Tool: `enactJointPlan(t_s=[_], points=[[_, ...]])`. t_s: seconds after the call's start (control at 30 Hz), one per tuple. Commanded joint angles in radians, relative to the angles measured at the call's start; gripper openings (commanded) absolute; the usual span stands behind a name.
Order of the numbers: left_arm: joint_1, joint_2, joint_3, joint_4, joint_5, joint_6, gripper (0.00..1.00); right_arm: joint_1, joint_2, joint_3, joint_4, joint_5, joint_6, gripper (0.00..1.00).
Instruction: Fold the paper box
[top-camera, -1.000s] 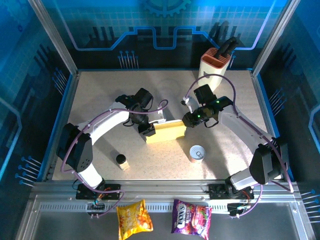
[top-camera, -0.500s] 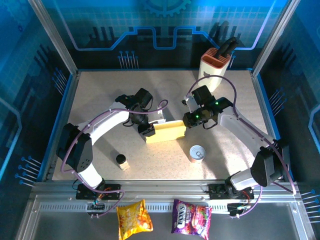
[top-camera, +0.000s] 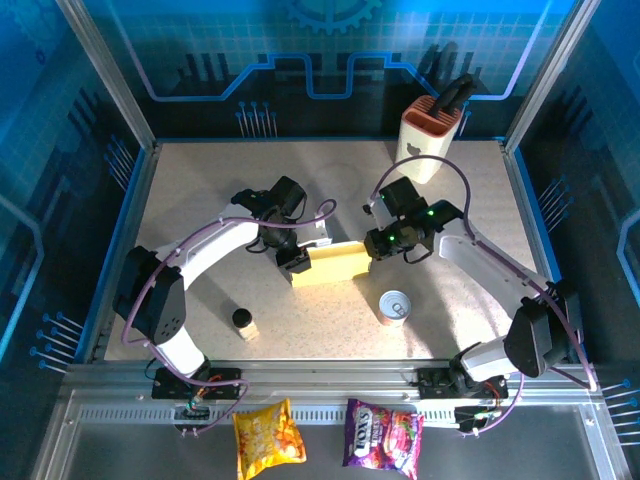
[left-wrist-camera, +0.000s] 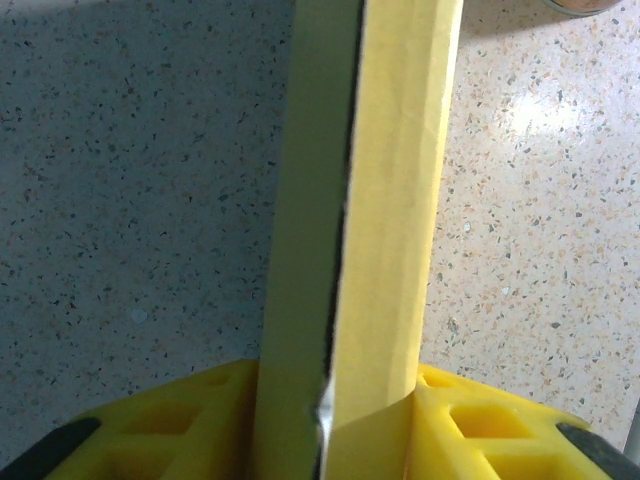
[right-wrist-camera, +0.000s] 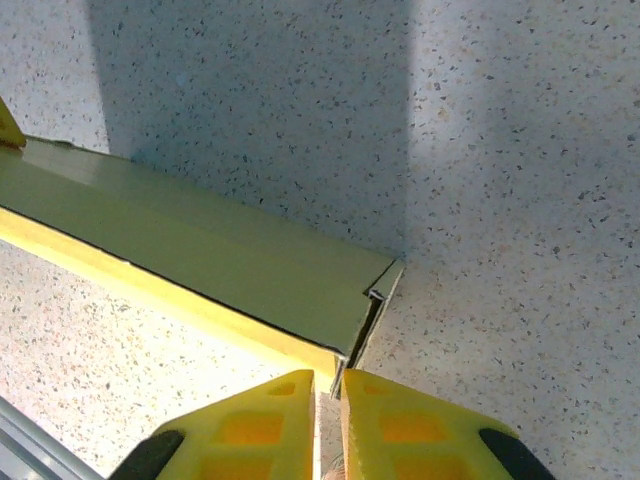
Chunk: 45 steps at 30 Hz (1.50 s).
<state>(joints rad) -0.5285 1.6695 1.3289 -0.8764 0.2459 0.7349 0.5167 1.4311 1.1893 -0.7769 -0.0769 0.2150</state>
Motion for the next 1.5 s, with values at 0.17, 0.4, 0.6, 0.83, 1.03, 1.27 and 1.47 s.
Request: enactJointPlan(t_s=[0.17,0.4,0.6,0.83,1.03,1.27,1.47], points=[[-0.008,0.022,0.006,-0.008,-0.016,-0.008,0.39,0.035,-0.028,-0.018,0.041,0.015,0.024,0.16],[-0.008,0.022,0.004,-0.006,-0.019,-0.008,0.39,0.047,-0.024,-0.020,0.061,0.060,0.059,0.23],[-0.007,0.018,0.003,-0.006,-0.020,-0.008,0.39,0.060,-0.018,-0.028,0.090,0.077,0.088,0.19],[-0.010,0.018,0.000,-0.004,-0.023,-0.008,0.39,0.066,-0.024,-0.046,0.109,0.151,0.114,0.21],[-0.008,0.020,0.000,-0.003,-0.024,-0.007,0.39,0.066,-0.040,-0.063,0.144,0.157,0.122,0.20],[-0.007,0.019,0.001,-0.003,-0.025,-0.009,0.39,0.075,-0.044,-0.063,0.164,0.144,0.127,0.20],[-0.008,0.018,0.003,-0.005,-0.023,-0.009,0.39,0.079,-0.047,-0.057,0.165,0.150,0.133,0.19]])
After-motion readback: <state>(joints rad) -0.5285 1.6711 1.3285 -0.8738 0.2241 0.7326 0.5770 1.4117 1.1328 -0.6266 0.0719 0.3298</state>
